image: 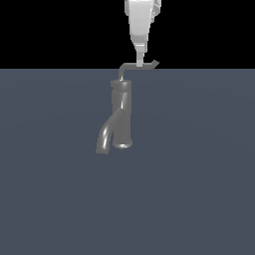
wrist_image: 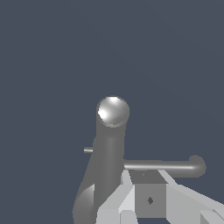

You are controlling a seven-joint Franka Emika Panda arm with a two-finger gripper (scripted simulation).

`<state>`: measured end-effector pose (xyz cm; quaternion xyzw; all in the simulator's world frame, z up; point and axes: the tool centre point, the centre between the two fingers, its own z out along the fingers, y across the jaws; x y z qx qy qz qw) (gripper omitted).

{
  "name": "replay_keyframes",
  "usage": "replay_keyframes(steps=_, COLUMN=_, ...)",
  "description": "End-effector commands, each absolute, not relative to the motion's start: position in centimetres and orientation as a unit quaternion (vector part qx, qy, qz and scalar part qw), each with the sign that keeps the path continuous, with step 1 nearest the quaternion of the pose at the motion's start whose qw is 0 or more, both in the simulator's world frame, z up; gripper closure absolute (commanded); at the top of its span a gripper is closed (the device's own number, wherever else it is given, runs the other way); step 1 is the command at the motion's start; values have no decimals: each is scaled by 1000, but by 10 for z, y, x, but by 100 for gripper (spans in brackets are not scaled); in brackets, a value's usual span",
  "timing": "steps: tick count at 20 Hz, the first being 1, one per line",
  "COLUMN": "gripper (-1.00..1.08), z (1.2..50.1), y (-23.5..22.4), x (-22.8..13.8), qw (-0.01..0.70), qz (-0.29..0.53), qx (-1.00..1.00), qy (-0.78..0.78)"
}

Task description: Turn on the faucet by rotating a designated handle.

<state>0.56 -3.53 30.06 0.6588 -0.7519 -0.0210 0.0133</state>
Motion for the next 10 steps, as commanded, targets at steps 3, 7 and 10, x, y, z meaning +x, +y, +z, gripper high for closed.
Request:
replay_keyframes(steps=3, gripper=108, z=300, y=-61, x=36, qw=-1, qz=-1, qx=647, qy=-763)
replay_keyframes(steps=7, gripper=108, z=300, y=-67, x=44, qw=-1, qz=-1, qx=644, qy=-765)
replay_keyframes(steps=10, gripper=108, z=300, y=-72, x=50, qw=0, qz=0, qx=642, qy=-766)
